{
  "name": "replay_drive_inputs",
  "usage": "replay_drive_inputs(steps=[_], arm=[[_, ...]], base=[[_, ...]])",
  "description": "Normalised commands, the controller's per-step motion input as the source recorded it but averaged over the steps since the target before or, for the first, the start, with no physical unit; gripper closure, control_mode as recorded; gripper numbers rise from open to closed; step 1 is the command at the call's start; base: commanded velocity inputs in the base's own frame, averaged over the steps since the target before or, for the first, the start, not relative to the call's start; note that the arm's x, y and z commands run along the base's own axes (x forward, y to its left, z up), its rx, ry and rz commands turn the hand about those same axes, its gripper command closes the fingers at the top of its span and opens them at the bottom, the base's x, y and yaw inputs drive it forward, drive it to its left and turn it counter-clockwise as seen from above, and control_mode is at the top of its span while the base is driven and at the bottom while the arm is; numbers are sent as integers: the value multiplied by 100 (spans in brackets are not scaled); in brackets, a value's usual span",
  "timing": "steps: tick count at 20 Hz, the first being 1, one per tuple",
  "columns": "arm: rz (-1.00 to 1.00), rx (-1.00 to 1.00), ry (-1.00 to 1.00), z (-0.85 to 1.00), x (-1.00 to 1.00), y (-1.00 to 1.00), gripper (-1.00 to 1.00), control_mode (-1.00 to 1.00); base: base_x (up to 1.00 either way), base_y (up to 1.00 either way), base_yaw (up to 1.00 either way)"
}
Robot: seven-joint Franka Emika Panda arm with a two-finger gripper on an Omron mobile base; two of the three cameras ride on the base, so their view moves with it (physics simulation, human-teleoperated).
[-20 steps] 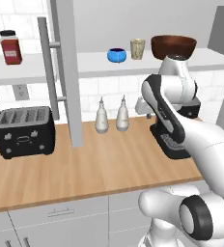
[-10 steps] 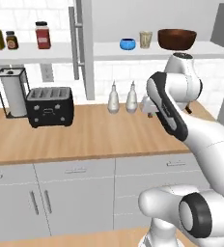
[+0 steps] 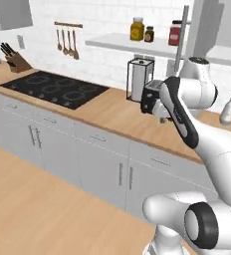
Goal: Gather all objects into one cabinet and sort the glasses and bowls to opposite sides.
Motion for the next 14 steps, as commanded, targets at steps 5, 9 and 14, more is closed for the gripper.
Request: replay_drive_inputs(steps=[5,9,14], arm=[[0,0,0,0,0,0,-100,100],[0,0,0,0,0,0,-100,100],[0,0,0,0,0,0,-100,100]], base=[[0,36,99],[36,53,74],[100,88,8]])
